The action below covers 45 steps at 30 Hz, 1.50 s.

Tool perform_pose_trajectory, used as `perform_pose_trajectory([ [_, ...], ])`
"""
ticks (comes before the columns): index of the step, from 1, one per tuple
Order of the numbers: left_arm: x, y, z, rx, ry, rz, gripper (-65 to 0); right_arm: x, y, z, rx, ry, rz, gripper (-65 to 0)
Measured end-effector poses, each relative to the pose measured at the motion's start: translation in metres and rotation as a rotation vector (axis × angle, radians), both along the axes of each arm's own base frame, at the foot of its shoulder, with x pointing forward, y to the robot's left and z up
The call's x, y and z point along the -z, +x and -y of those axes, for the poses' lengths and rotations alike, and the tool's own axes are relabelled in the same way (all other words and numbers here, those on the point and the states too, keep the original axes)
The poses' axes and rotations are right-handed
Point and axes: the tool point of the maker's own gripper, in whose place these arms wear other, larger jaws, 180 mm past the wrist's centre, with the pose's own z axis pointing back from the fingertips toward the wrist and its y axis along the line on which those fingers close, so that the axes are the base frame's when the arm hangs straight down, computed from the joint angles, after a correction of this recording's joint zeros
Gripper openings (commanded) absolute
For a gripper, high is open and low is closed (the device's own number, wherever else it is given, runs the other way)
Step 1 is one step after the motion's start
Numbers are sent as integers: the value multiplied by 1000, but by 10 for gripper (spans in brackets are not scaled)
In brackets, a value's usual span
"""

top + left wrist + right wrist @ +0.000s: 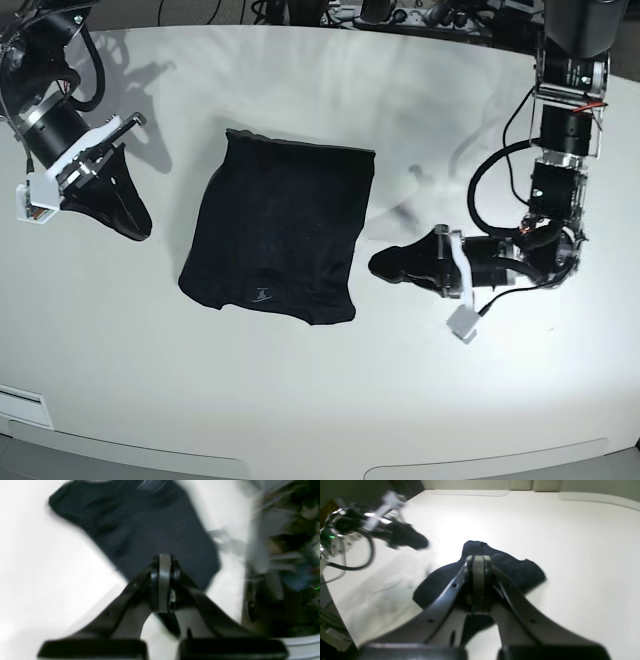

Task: Fold the T-shirt properly

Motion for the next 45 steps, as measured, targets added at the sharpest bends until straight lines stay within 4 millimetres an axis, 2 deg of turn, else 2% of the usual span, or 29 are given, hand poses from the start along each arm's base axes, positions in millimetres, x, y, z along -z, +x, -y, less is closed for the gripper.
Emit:
perform_pose_trajectory([
  [4, 9, -17, -42, -58, 89, -4, -650, -6, -16, 12, 18, 3, -14, -650],
  [6, 2, -26, -52, -78, 104, 31, -650, -6, -25, 18, 27, 1, -33, -650],
  [9, -23, -34, -59, -86, 135, 130, -650, -2, -41, 21, 29, -9, -76, -650],
  [11, -33, -48, -66, -87, 165, 177, -650, -1, -50, 23, 39, -34, -96, -650],
  [14, -25, -83, -80, -77, 282, 159, -650, 5, -71, 26, 51, -82, -157, -650],
  [18, -39, -126, -81, -53, 357, 213, -650, 19, -97, 47, 115, -136, -267, -650],
  [23, -43, -195, -67, 34, 465, 203, -650, 35, -134, 58, 141, -174, -420, -650],
  [25, -48, -215, -63, 56, 475, 199, -650, 41, -149, 59, 138, -184, -485, -650],
  [26, -47, -221, -65, 44, 458, 167, -650, 44, -156, 59, 128, -189, -519, -650],
  [29, -26, -247, -85, 38, 546, 32, -650, 56, -182, 60, 115, -212, -639, -650],
  [33, -16, -293, -87, 61, 537, -148, -650, 67, -222, 56, 104, -214, -801, -650],
  [38, -11, -348, -78, 77, 485, -312, -650, 72, -250, 47, 101, -186, -912, -650],
  [41, -11, -371, -68, 47, 438, -404, -650, 78, -261, 30, 49, -147, -960, -650],
  [43, -3, -380, -64, 26, 377, -474, -650, 96, -274, 25, 41, -95, -1025, -650],
  [45, 21, -390, -73, -12, 374, -561, -650, 127, -294, 29, 62, -81, -1120, -650],
])
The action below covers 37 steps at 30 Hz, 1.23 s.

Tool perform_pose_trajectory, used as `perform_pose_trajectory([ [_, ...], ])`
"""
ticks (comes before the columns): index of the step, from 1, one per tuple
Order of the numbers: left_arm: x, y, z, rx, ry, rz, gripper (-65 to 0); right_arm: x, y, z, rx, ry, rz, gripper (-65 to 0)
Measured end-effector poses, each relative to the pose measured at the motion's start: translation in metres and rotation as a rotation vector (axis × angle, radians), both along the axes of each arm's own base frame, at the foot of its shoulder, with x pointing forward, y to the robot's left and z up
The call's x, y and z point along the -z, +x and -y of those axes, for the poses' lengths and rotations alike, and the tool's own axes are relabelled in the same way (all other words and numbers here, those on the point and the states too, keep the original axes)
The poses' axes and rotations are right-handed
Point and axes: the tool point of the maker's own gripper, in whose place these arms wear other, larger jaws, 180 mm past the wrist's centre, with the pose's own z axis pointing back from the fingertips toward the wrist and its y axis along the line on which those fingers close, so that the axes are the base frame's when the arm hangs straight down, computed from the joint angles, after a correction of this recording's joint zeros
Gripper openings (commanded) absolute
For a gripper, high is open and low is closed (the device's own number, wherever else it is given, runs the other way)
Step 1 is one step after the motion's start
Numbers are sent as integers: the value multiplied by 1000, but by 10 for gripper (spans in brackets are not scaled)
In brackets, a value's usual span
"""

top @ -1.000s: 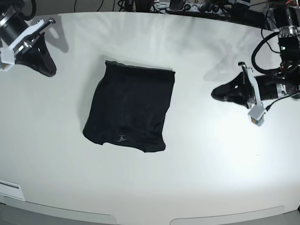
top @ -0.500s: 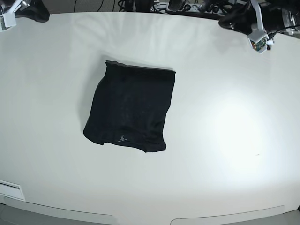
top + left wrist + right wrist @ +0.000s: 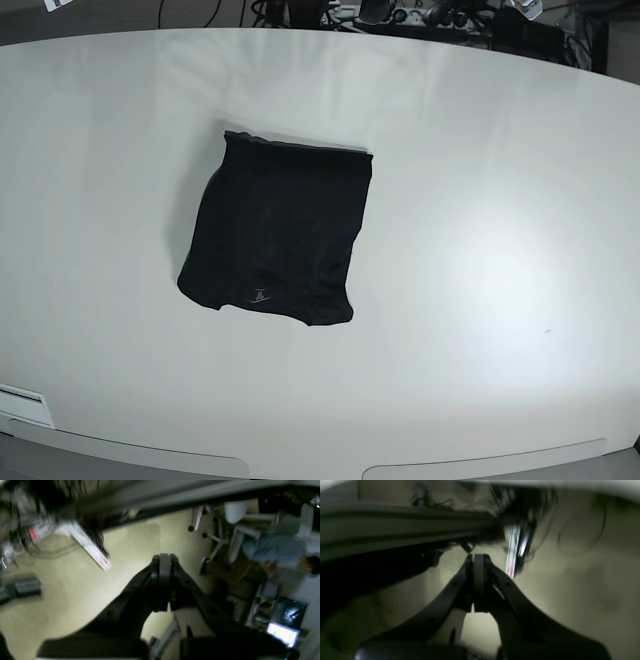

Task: Fold the T-shirt properly

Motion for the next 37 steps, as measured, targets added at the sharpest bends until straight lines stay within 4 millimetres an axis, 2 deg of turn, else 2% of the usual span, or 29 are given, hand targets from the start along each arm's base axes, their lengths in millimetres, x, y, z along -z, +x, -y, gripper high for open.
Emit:
perform_pose_trajectory([
  [2, 28, -13, -5, -43, 7, -74, -650, 28, -16, -2, 6, 7, -53, -650],
  [6, 95, -37, -20, -116, 77, -204, -650, 84, -38, -7, -51, -17, -125, -650],
  [8, 123, -37, -26, -170, 93, -231, -650, 108, -40, -11, -72, -26, -126, -650],
  [11, 164, -29, -34, -222, 133, -236, -650, 144, -41, -14, -100, -54, -129, -650],
  [14, 207, -22, -51, -229, 230, -202, -650, 176, -37, -16, -121, -74, -119, -650],
  [19, 262, 15, -78, -316, 340, -46, -650, 231, -33, -15, -100, -159, -148, -650],
  [21, 280, 32, -89, -343, 406, 5, -650, 249, -25, -15, -95, -193, -144, -650],
  [23, 297, 44, -91, -329, 474, 52, -650, 265, -14, -16, -91, -232, -127, -650],
  [26, 323, 51, -74, -273, 563, 91, -650, 284, 7, -27, -143, -261, -98, -650],
  [29, 340, 44, -37, -236, 576, 84, -650, 301, 27, -48, -206, -316, -91, -650],
  [31, 345, 43, -16, -226, 560, 88, -650, 307, 38, -67, -247, -330, -64, -650],
  [33, 347, 44, -5, -219, 562, 99, -650, 308, 41, -86, -272, -313, -48, -650],
  [37, 348, 45, 15, -225, 540, 97, -650, 307, 42, -103, -322, -289, -33, -650],
])
